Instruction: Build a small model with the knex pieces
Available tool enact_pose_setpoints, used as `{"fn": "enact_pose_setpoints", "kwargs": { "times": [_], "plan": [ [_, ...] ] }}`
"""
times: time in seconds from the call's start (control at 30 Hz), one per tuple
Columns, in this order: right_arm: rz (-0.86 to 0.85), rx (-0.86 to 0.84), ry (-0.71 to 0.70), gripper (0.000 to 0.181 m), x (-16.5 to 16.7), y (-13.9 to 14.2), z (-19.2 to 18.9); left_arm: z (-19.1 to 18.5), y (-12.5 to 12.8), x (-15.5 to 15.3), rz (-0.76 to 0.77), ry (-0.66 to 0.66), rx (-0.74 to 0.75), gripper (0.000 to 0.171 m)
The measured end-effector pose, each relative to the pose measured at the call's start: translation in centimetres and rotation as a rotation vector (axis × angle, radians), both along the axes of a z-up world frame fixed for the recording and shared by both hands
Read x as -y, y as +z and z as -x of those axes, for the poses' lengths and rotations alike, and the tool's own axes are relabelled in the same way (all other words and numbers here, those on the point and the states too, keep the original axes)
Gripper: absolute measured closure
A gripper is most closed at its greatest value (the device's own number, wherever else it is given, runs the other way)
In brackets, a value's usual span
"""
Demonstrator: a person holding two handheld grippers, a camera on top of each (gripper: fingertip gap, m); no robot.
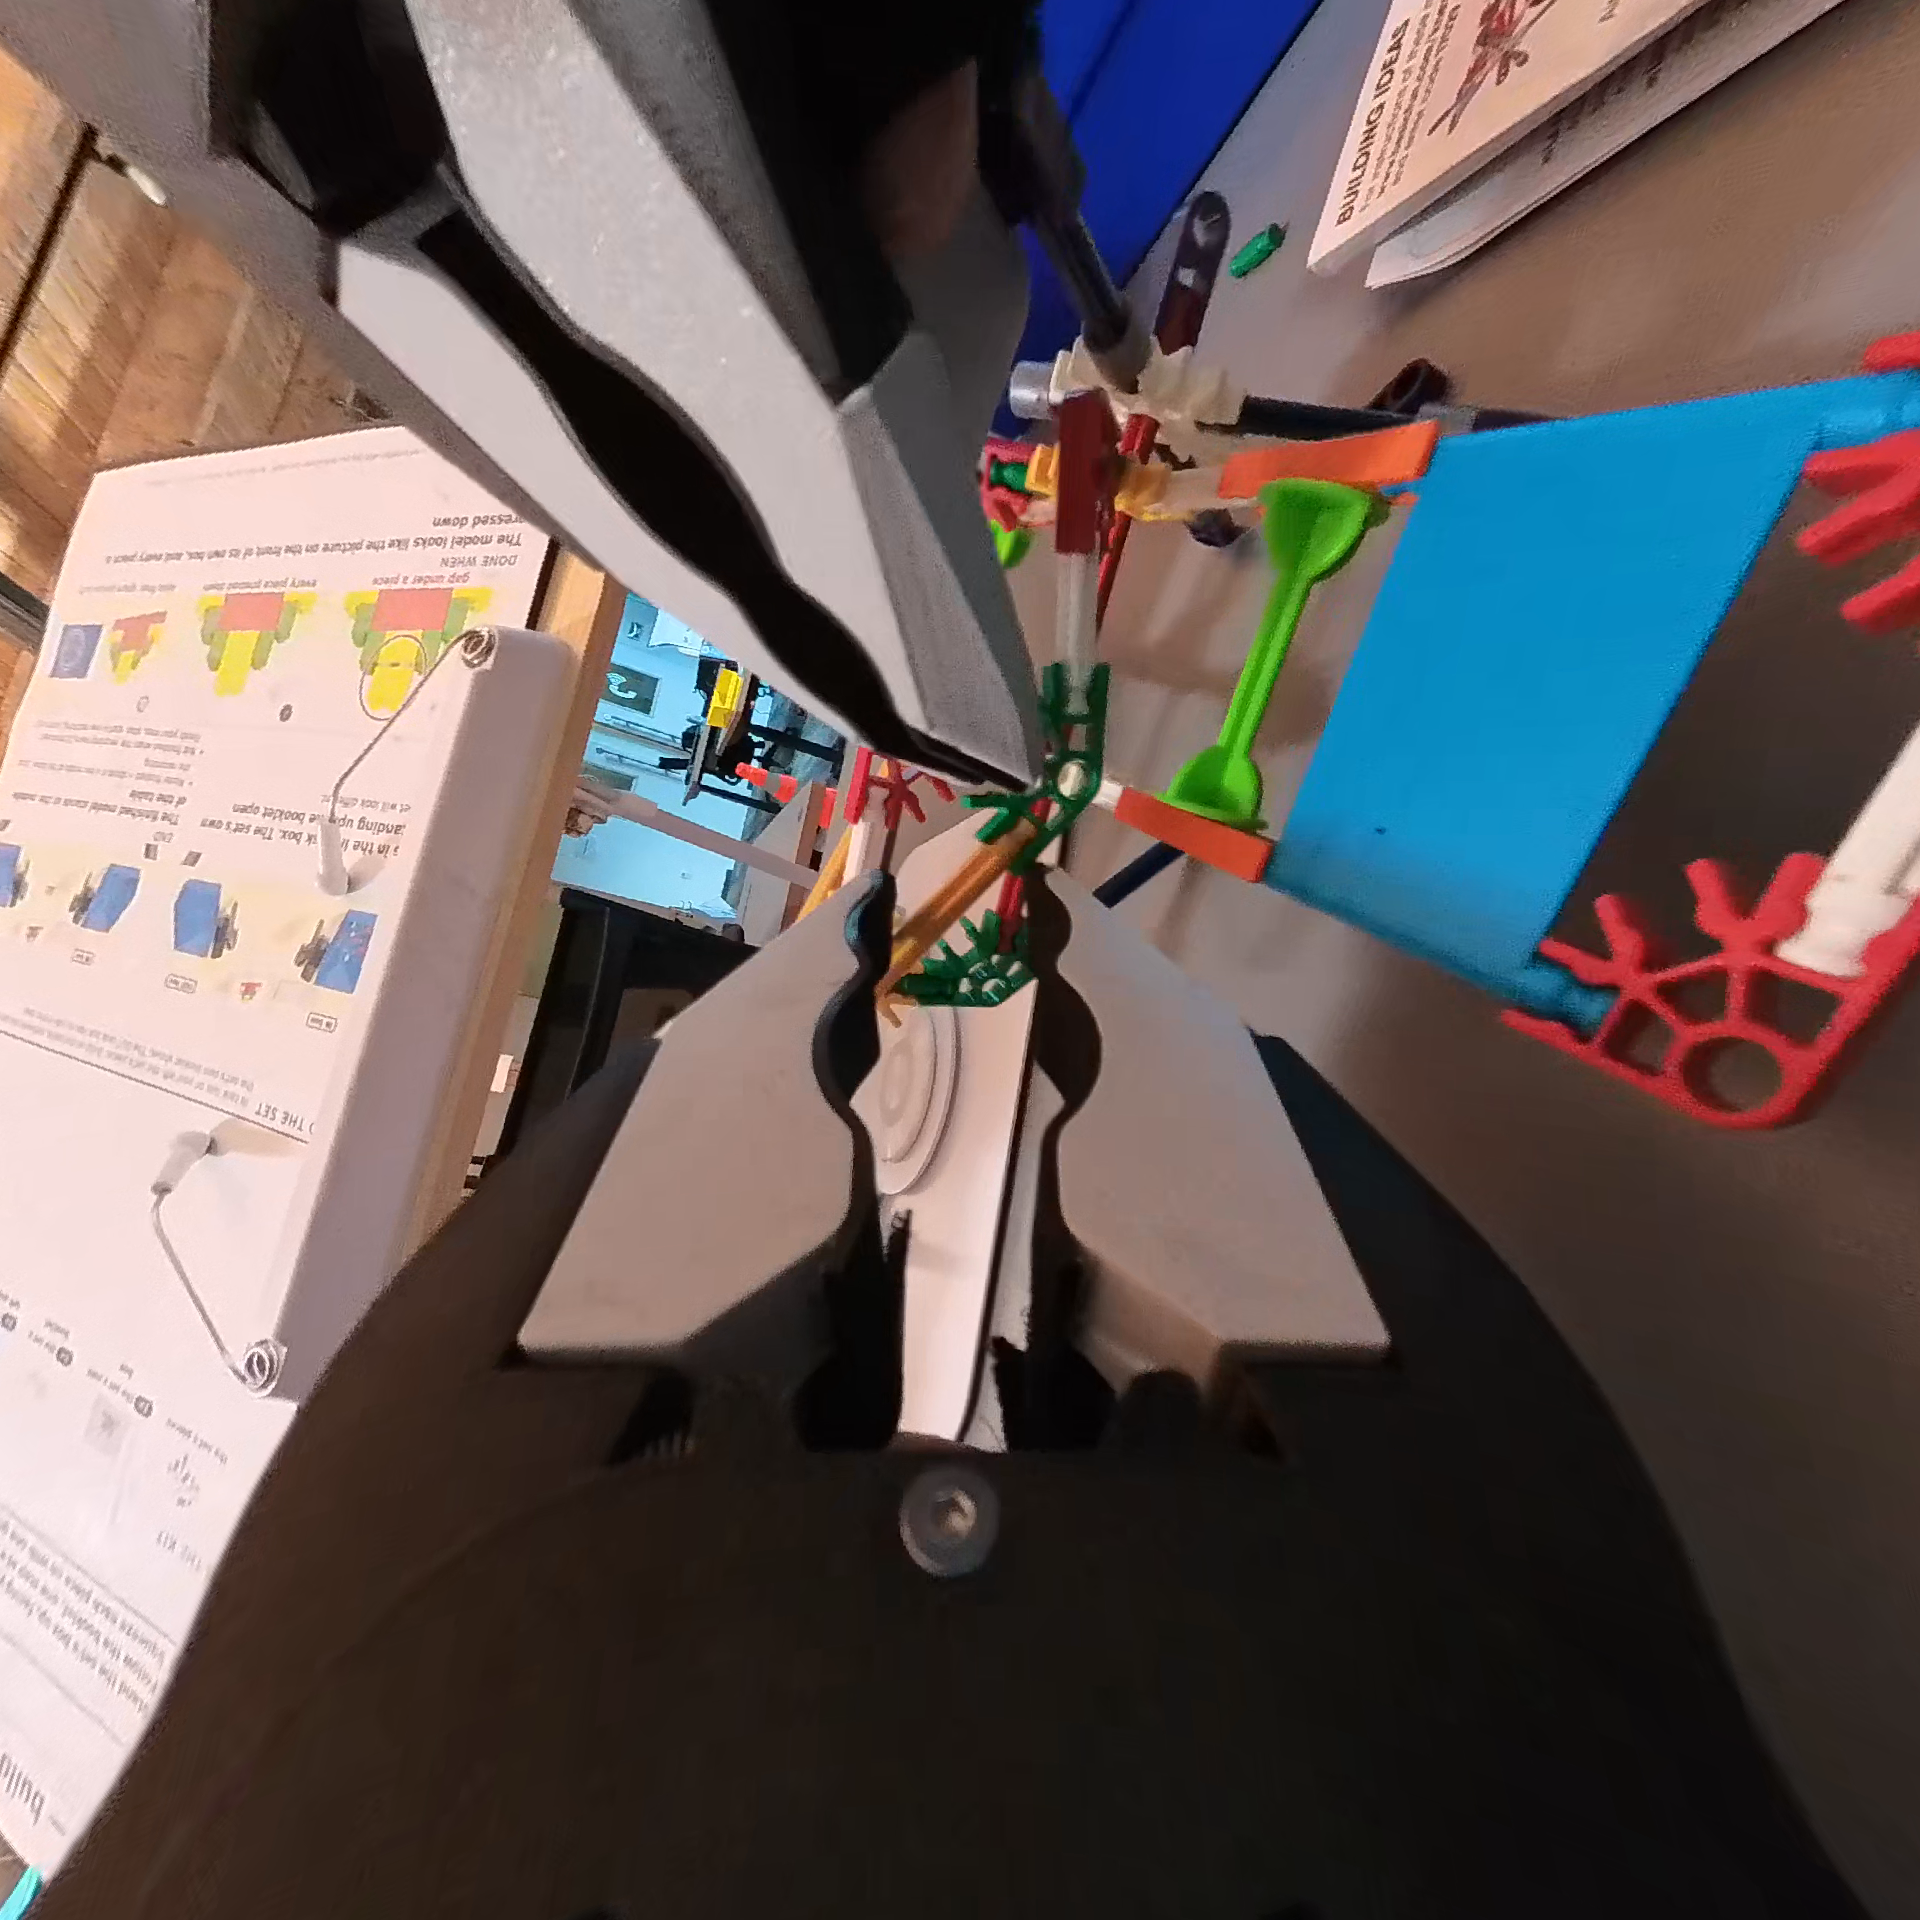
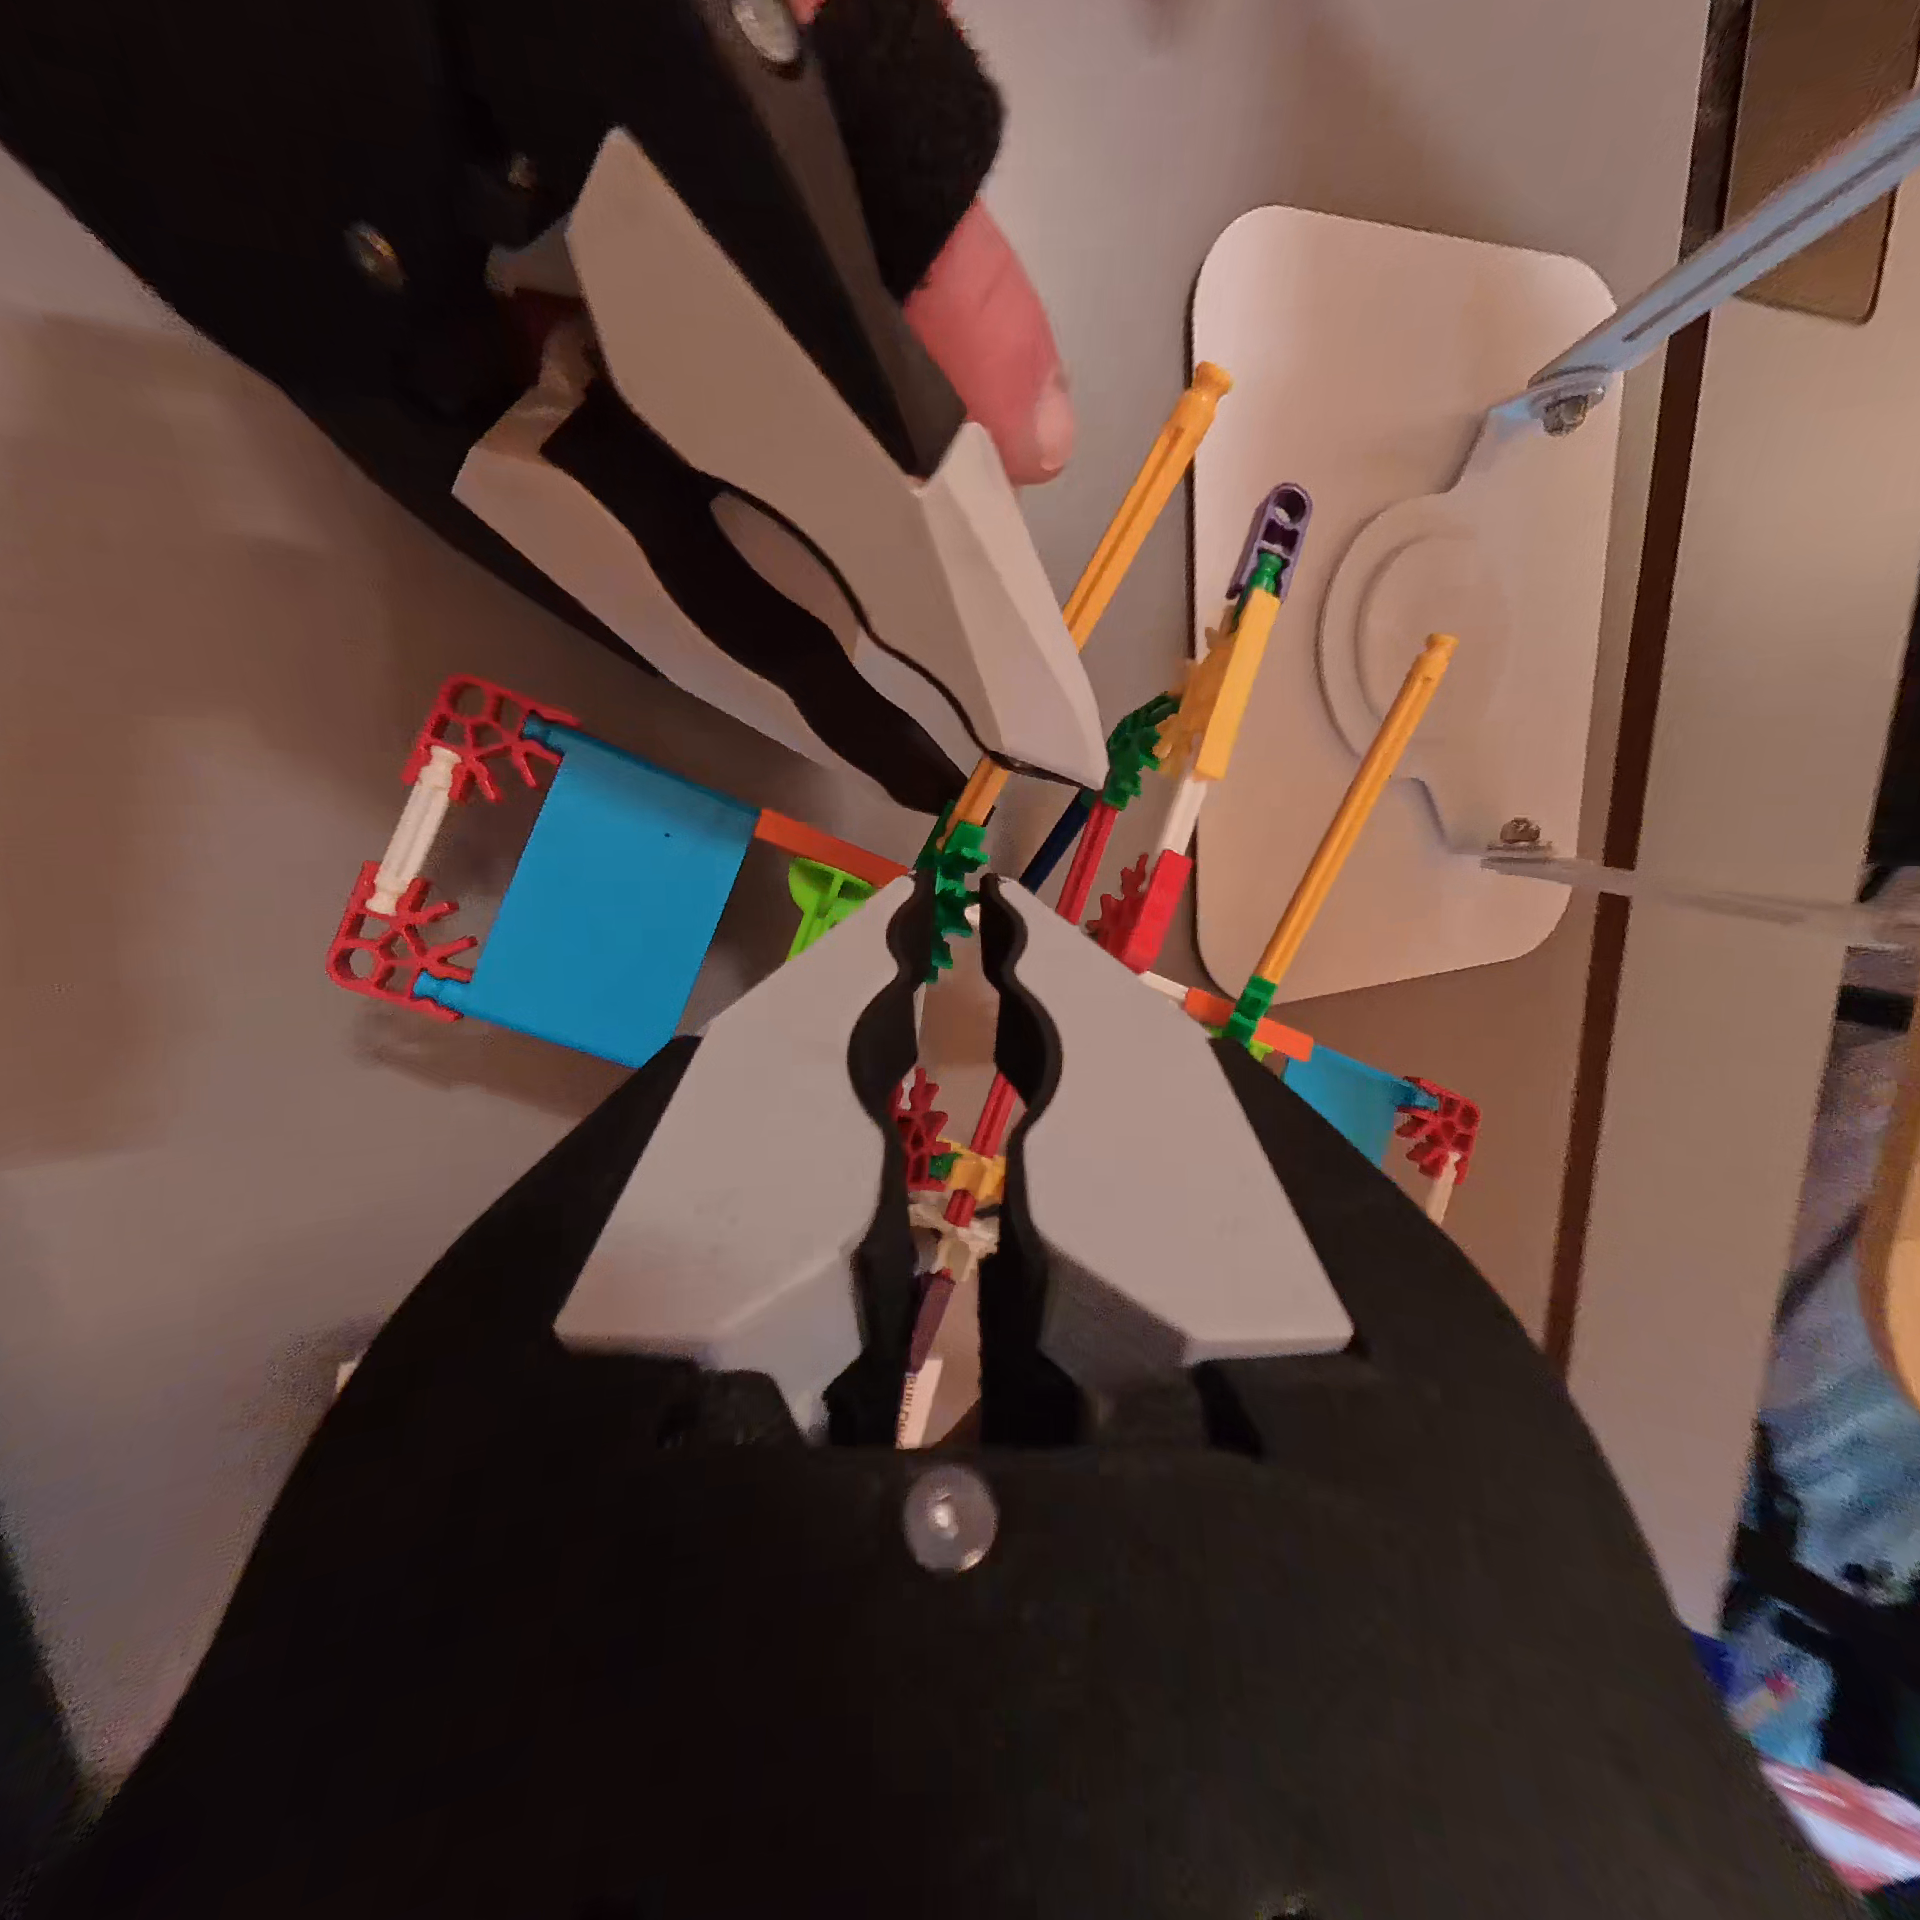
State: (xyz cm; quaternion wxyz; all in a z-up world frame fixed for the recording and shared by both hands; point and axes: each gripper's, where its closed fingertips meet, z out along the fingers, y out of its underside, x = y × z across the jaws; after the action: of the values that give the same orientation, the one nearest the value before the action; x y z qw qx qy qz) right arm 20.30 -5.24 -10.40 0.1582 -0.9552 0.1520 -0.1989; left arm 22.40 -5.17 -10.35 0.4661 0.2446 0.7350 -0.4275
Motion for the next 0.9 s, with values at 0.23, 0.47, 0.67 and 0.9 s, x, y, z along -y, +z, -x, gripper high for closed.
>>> {"fn": "enact_pose_setpoints", "kwargs": {
  "times": [0.23,0.47,0.67,0.9],
  "plan": [
    [0.125,0.037,0.045,0.175,0.0,-0.5,0.5,0.1,-0.8,0.0,-0.039,0.002,-0.045,0.148],
    [-0.12,0.054,-0.045,0.166,0.7,2.7,-0.3,-0.2,-1.1,-0.1,-0.046,0.009,-0.06,0.148],
    [-0.225,0.155,-0.268,0.166,4.7,4.7,-3.7,-0.2,-1.3,-0.1,-0.047,0.009,-0.074,0.148],
    [-0.158,0.063,-0.312,0.156,5.9,0.9,-4.5,-0.2,-1.4,-0.1,-0.053,0.01,-0.074,0.148]
  ]
}}
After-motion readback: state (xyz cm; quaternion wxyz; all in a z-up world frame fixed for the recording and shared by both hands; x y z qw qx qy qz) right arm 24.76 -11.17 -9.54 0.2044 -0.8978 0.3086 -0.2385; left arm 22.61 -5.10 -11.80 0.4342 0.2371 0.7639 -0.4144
